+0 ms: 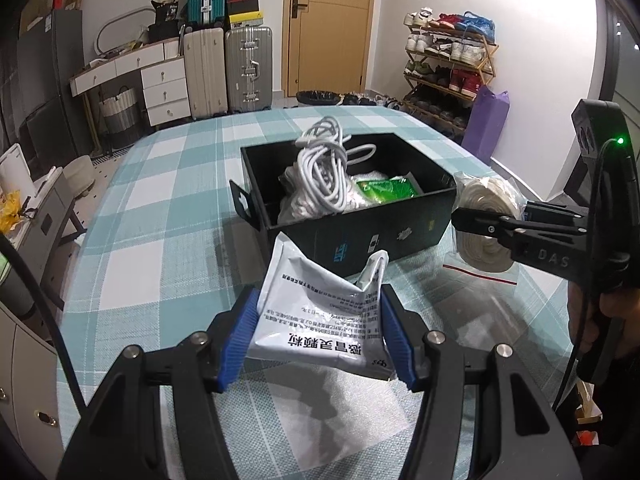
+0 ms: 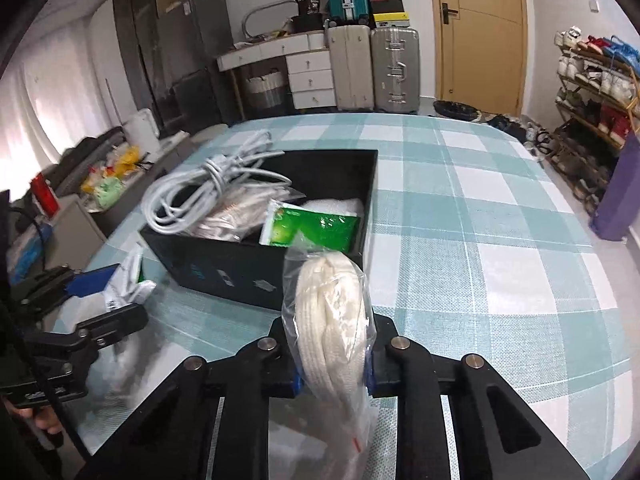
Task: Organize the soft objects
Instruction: 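Lower the white sachet and tape roll into the box and release both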
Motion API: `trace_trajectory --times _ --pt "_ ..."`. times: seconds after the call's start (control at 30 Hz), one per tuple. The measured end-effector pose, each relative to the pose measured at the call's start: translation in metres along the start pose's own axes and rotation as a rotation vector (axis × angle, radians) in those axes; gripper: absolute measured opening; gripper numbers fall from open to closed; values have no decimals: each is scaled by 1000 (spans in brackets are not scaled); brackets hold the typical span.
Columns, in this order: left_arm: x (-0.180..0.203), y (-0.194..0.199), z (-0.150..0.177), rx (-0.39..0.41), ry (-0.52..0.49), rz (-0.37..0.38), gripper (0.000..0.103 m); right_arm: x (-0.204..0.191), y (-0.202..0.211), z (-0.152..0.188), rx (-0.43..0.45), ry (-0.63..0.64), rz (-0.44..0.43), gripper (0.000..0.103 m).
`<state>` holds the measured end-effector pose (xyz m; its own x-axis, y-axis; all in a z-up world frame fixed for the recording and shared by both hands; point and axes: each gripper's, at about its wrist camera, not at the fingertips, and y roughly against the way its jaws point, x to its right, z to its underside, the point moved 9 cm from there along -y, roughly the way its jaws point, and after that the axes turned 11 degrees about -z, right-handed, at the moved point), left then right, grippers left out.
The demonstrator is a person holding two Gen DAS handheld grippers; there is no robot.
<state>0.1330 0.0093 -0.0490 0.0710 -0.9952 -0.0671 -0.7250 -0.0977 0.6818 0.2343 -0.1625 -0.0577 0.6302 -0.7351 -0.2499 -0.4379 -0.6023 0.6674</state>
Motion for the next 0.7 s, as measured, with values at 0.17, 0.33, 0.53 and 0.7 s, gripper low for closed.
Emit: trace_trajectory --times 0.17,0.33,0.53,0.7 --pt "1 9 -6 27 -4 -1 59 -4 16 -9 28 -12 -48 19" --pt "0 15 -12 47 -8 -9 59 -9 33 -19 70 -23 -112 19" --pt "-8 22 -26 90 24 -17 59 -11 47 -29 106 -26 -147 19" --pt "-13 22 -40 115 48 -31 59 -15 55 -43 133 -13 -167 19"
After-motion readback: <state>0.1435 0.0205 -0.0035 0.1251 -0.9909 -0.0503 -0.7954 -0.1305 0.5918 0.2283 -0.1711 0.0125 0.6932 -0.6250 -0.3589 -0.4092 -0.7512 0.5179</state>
